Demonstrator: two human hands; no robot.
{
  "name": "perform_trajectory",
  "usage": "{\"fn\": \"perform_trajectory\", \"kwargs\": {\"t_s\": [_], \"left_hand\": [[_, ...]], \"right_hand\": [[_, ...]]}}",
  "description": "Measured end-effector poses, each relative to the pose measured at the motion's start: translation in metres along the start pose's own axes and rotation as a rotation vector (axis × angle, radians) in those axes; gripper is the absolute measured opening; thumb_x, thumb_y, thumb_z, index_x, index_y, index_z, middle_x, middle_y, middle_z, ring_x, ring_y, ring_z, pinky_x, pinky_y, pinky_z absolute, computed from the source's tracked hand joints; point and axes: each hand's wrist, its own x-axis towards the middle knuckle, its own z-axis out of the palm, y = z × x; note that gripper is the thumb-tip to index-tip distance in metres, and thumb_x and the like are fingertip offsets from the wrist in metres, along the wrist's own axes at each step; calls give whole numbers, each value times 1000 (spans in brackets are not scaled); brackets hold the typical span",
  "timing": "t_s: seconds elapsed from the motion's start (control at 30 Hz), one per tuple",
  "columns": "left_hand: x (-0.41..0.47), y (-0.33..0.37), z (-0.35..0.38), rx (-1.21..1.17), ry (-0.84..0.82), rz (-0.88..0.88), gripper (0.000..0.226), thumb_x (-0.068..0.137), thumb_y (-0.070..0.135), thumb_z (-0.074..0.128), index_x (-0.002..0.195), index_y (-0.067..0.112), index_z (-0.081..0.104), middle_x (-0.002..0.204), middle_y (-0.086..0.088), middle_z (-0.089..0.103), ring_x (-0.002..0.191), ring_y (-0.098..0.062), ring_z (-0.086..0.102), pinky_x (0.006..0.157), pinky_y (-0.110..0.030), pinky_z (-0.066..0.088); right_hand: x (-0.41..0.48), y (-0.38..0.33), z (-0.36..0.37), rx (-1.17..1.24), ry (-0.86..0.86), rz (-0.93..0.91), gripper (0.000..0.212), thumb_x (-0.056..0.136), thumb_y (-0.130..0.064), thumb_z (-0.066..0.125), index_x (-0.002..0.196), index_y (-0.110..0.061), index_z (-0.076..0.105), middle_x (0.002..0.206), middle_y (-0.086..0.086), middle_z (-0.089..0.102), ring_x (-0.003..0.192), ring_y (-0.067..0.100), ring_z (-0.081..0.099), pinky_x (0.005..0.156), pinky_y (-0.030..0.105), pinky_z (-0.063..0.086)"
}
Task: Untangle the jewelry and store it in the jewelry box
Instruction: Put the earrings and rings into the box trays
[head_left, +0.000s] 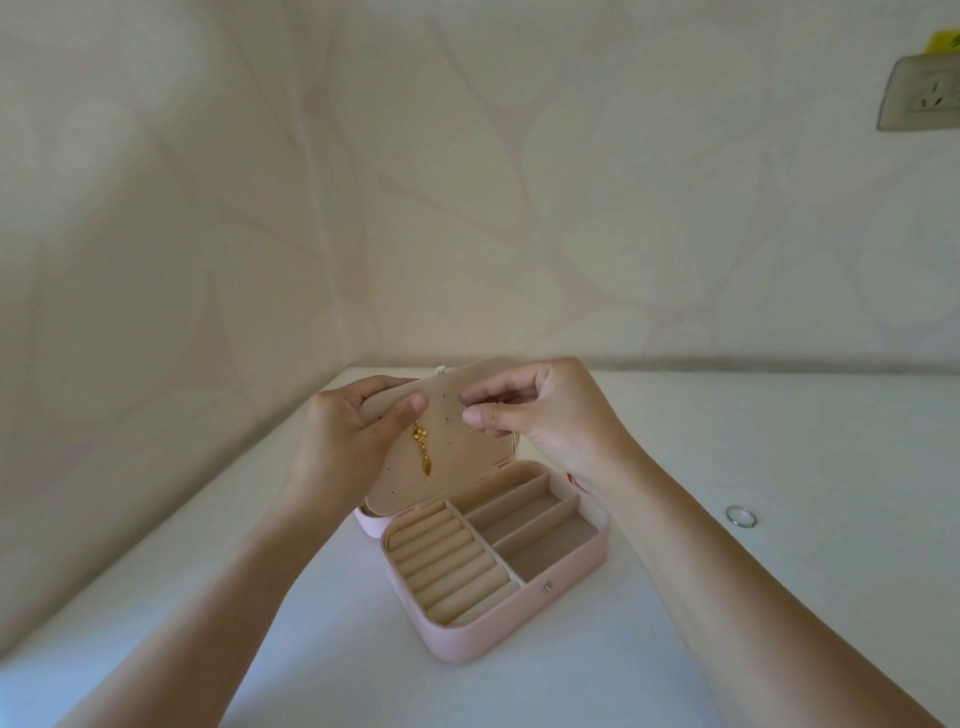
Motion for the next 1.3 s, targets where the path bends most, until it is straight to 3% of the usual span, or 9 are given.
{"fn": "perform_trajectory", "kwargs": {"t_s": [0.07,0.17,0.37,0.53,0.7,0.87,1.0,1.13,1.3], "left_hand": [[-2,3,-1,-2,-35,14,12,80,21,72,79,33,69,66,18,69,56,1,64,47,-12,47],[-3,5,-2,34,-75,17,19,74,18,78,80,33,69,68,18,70,59,0,65,48,-12,47],[-3,4,-3,67,-74,9,16,76,20,76,77,34,68,64,18,69,55,1,63,46,-12,46],[-4,4,0,50,-50,8,15,78,20,74,74,33,69,62,15,69,53,1,62,45,-11,45],[-2,-1,2,7,-24,-25,12,77,19,76,84,28,73,68,13,70,58,6,63,47,-7,43],[-2,-1,1,13,-22,41,19,80,17,73,77,35,69,68,18,70,59,3,64,50,-11,47],[-2,-2,0,6,-38,58,25,77,17,75,92,37,70,81,26,70,74,8,64,59,-5,45],[-1,-4,-1,110,-74,222,46,77,11,75,108,40,61,101,28,66,94,10,60,75,-4,43],[-1,-5,3,175,-64,341,28,77,10,75,94,31,66,99,23,65,90,9,59,73,-3,40]], "right_hand": [[0,1,2,-68,10,17,20,69,-7,82,74,-26,75,77,7,74,74,21,68,85,35,56],[1,4,4,-89,9,23,24,70,-6,81,68,-29,74,70,4,73,68,14,66,85,39,56],[0,5,4,-129,90,-18,26,73,-9,79,64,-33,73,66,0,71,65,13,65,79,34,55],[-1,6,9,-192,99,-51,19,74,-11,79,73,-29,74,81,2,73,83,19,66,79,26,52],[0,9,10,-204,82,-79,22,72,-8,79,71,-29,73,78,3,73,80,21,67,68,20,50],[1,10,11,-69,42,-90,19,81,-3,71,80,-22,74,80,1,74,81,17,70,77,24,55],[1,8,9,216,-85,-7,8,85,4,64,90,-2,66,76,8,71,70,13,70,65,19,54],[2,10,9,289,-113,30,9,82,4,67,91,2,66,77,12,70,68,14,69,64,20,55],[3,10,7,316,-130,31,10,80,4,68,82,-6,71,72,3,70,65,10,66,63,18,54]]}}
